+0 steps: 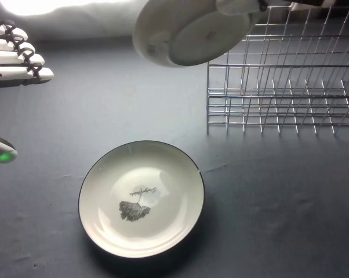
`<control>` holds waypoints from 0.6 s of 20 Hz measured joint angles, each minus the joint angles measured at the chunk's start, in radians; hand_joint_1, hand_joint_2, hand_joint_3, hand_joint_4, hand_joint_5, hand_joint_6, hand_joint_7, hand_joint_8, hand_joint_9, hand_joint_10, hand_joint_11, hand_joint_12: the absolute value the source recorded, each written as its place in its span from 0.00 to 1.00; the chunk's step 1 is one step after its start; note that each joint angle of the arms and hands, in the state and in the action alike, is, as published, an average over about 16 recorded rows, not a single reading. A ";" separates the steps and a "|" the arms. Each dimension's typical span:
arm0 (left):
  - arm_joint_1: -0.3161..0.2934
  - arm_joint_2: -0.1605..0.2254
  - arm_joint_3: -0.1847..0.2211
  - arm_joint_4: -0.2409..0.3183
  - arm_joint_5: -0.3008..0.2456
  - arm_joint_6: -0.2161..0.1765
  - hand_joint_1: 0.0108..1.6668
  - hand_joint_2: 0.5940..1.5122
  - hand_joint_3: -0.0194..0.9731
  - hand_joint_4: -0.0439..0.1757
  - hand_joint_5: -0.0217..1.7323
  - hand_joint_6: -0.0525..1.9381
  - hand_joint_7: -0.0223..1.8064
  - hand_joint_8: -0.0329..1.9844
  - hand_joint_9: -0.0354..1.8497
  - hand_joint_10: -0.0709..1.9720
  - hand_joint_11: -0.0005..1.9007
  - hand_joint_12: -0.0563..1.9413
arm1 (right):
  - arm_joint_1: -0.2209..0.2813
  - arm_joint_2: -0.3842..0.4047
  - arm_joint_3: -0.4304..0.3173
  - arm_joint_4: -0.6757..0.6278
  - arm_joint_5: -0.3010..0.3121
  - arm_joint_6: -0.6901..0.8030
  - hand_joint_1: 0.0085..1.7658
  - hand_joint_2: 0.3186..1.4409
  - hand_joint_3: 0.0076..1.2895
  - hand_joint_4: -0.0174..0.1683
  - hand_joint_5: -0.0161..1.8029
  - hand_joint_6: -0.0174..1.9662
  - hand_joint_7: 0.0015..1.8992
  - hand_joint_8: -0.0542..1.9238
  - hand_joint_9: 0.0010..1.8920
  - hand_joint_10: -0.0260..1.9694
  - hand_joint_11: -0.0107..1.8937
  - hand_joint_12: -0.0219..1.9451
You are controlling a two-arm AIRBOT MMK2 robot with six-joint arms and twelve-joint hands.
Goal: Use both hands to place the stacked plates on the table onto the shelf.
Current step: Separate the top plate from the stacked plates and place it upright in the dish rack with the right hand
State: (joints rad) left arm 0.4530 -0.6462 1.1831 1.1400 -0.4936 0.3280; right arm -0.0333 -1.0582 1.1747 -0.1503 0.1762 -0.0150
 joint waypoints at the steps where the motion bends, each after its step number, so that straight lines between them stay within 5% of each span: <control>1: 0.000 0.000 0.000 0.003 -0.001 -0.001 0.01 0.47 0.03 0.20 0.10 0.03 0.10 0.02 0.10 0.04 0.01 0.15 | 0.000 0.006 0.000 0.001 -0.002 -0.002 0.77 0.64 0.00 0.05 0.48 0.52 0.55 0.48 0.48 0.60 0.34 0.76; 12: 0.000 0.000 -0.001 0.033 -0.016 -0.027 0.01 0.47 0.03 0.20 0.10 0.03 0.10 0.02 0.10 0.04 0.01 0.16 | -0.011 0.085 -0.001 0.005 -0.027 -0.035 0.76 0.64 0.00 0.05 0.48 0.53 0.55 0.48 0.48 0.59 0.34 0.76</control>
State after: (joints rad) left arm 0.4530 -0.6465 1.1822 1.1730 -0.5095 0.3013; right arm -0.0440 -0.9730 1.1736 -0.1455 0.1491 -0.0497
